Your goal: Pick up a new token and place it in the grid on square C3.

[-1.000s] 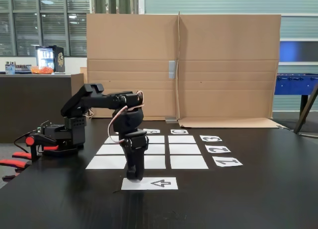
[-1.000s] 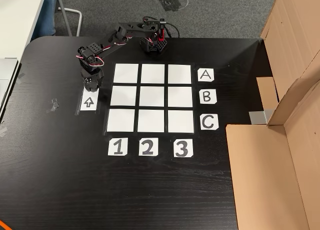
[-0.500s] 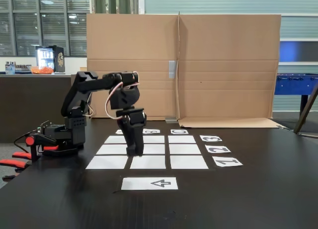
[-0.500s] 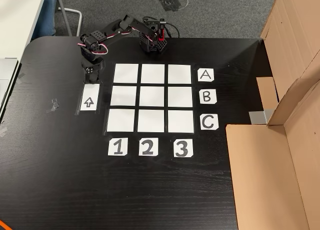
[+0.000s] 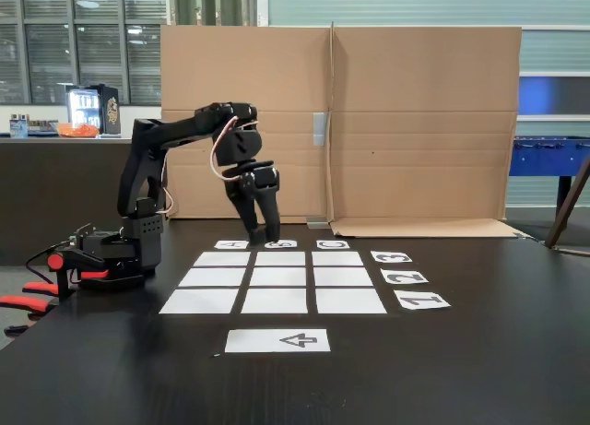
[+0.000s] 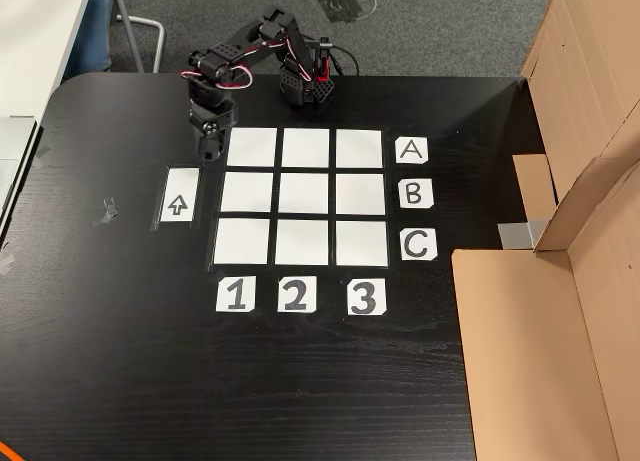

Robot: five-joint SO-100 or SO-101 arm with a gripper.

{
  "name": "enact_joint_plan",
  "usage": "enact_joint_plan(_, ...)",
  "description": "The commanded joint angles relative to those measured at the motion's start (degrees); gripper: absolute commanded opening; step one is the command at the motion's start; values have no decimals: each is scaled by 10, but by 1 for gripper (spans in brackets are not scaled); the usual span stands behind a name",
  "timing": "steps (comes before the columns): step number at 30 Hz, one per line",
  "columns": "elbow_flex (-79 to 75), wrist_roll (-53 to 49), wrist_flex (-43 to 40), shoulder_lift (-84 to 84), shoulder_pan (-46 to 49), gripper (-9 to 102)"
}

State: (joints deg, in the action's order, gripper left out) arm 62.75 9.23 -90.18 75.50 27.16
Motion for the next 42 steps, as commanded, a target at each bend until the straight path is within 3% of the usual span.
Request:
enact_joint_plan(1,6,9,-14,62,-44,0)
enact_joint_plan(14,56,67,-25,119,-207,0)
enact_joint_plan(26,51,112,11,69,-333,0)
enact_joint_plan(42,-131,127,35,-119,-417,0)
